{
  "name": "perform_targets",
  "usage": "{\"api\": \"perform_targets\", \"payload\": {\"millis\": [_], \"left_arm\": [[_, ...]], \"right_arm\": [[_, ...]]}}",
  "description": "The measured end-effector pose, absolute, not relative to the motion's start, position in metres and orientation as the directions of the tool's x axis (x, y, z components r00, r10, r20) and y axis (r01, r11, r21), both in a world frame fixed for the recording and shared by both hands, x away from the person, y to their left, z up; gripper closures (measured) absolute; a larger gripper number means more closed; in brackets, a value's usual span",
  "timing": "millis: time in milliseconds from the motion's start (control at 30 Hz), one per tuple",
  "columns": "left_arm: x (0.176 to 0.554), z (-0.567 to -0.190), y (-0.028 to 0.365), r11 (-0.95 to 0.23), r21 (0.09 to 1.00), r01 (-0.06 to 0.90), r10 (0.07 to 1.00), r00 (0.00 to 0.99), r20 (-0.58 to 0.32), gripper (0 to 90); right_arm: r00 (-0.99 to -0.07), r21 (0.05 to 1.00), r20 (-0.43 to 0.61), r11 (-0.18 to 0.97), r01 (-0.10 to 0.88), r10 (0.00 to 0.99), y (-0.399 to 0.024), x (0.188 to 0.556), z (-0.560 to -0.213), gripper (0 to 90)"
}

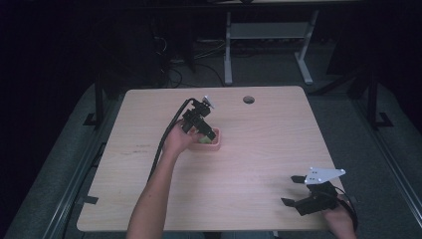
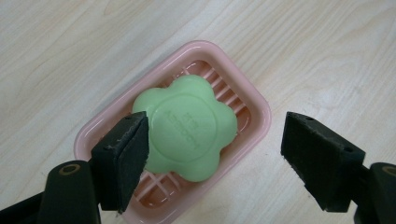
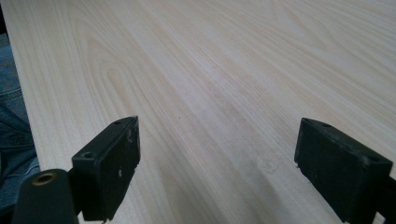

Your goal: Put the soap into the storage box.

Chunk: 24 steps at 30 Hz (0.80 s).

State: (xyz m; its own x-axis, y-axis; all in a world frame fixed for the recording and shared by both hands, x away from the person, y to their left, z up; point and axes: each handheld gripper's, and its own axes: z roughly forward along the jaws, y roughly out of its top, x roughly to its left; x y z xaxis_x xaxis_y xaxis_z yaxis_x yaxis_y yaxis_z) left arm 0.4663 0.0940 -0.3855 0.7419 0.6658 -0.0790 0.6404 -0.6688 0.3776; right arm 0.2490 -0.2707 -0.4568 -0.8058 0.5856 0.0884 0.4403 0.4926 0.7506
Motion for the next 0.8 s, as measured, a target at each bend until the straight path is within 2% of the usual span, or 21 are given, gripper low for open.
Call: {"api": "perform_targets", "payload": {"millis": [800], "left_arm": [[0.434,-0.378,0.118,-0.660,0.430,0.617,0.651,0.754,-0.083,23.1]], "right_arm": [[-0.799,0.750,0.078,0.492,0.441,0.596,-0.275,0.250,-0.456,13.8]]}}
